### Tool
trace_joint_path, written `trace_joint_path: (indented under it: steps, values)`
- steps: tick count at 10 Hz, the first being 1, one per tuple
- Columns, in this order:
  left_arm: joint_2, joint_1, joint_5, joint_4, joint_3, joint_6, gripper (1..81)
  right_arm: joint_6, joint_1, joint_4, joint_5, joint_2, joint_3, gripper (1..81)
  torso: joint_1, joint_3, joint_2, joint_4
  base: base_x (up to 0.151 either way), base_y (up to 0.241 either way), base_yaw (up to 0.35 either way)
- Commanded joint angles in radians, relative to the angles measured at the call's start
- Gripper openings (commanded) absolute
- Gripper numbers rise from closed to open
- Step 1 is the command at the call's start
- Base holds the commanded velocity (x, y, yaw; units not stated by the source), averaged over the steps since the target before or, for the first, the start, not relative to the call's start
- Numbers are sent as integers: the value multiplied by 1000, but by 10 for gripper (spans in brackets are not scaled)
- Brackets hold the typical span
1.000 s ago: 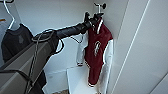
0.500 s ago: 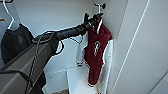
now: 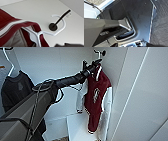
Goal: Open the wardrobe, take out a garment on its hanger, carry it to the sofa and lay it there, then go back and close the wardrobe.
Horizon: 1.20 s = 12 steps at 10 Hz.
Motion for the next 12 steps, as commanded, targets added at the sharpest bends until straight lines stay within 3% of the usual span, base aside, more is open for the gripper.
trace_joint_path:
  steps: [1, 5, 6, 12]
  values:
    - [5, -195, -34, 19, 2, -7, 811, 0, 18, 16, -52, 5, 3, 811, 0, 0, 0, 0, 0, 0, 0]
    - [14, -193, -43, 48, 5, -7, 811, 0, 15, 27, -52, 2, 3, 811, 0, 0, 0, 0, 0, 0, 0]
    - [19, -195, -44, 54, 6, -13, 10, 0, 13, 27, -54, 0, 3, 811, 0, 0, 0, 0, 0, 0, 0]
    - [-26, -234, -107, 149, 11, -153, 10, -2, 18, 27, -54, 2, 6, 811, 0, 0, 0, 0, 0, 0, 0]
